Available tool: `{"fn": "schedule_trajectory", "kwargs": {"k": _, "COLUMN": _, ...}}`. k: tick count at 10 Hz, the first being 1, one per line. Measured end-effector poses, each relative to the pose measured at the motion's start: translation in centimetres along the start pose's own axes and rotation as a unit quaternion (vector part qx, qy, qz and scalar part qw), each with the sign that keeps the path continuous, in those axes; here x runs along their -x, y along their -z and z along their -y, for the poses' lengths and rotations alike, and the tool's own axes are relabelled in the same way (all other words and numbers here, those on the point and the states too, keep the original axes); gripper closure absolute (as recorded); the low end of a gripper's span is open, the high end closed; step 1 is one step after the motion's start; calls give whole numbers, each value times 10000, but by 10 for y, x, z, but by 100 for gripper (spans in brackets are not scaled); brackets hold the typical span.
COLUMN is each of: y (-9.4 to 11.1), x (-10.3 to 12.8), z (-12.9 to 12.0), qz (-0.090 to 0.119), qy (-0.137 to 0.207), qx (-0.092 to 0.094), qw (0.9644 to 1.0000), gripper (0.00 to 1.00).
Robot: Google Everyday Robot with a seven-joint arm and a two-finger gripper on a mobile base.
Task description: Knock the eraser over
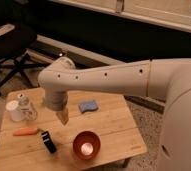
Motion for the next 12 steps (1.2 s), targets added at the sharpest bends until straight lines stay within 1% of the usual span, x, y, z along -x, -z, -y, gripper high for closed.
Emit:
{"fn": "schedule_trajectory", "kwargs": {"k": 1, "y": -3, "x": 4, "z": -3, "qz": -9, "qy": -46, "qx": 148, "qw": 9999, "gripper": 20}}
{"fn": "schedule_trajectory", "kwargs": {"k": 3, "y": -6, "x": 11, "z": -5, "qz": -28, "qy": -248, "qx": 302, "qw": 9992, "gripper": 20}}
{"fn": "schedule_trajectory", "kwargs": {"k": 4, "y": -8, "x": 16, "z": -4, "qz": -21, "qy": -363, "qx": 336, "qw": 9988, "gripper": 20}}
{"fn": "schedule_trajectory", "kwargs": {"k": 6, "y": -16, "x": 30, "z": 0, "qz": 6, "qy": -624, "qx": 335, "qw": 9975, "gripper": 22}}
{"fn": "schedule_trajectory", "kwargs": {"k": 7, "y": -20, "x": 35, "z": 2, "qz": 7, "qy": -722, "qx": 312, "qw": 9969, "gripper": 27}}
{"fn": "schedule_trajectory", "kwargs": {"k": 9, "y": -27, "x": 53, "z": 6, "qz": -7, "qy": -897, "qx": 162, "qw": 9958, "gripper": 49}}
{"fn": "schedule_trajectory", "kwargs": {"k": 10, "y": -29, "x": 58, "z": 5, "qz": -21, "qy": -952, "qx": 120, "qw": 9954, "gripper": 57}}
{"fn": "schedule_trajectory", "kwargs": {"k": 11, "y": -32, "x": 67, "z": 4, "qz": -30, "qy": -1019, "qx": 74, "qw": 9948, "gripper": 69}}
{"fn": "schedule_trajectory", "kwargs": {"k": 12, "y": -33, "x": 73, "z": 1, "qz": -31, "qy": -1049, "qx": 59, "qw": 9945, "gripper": 78}}
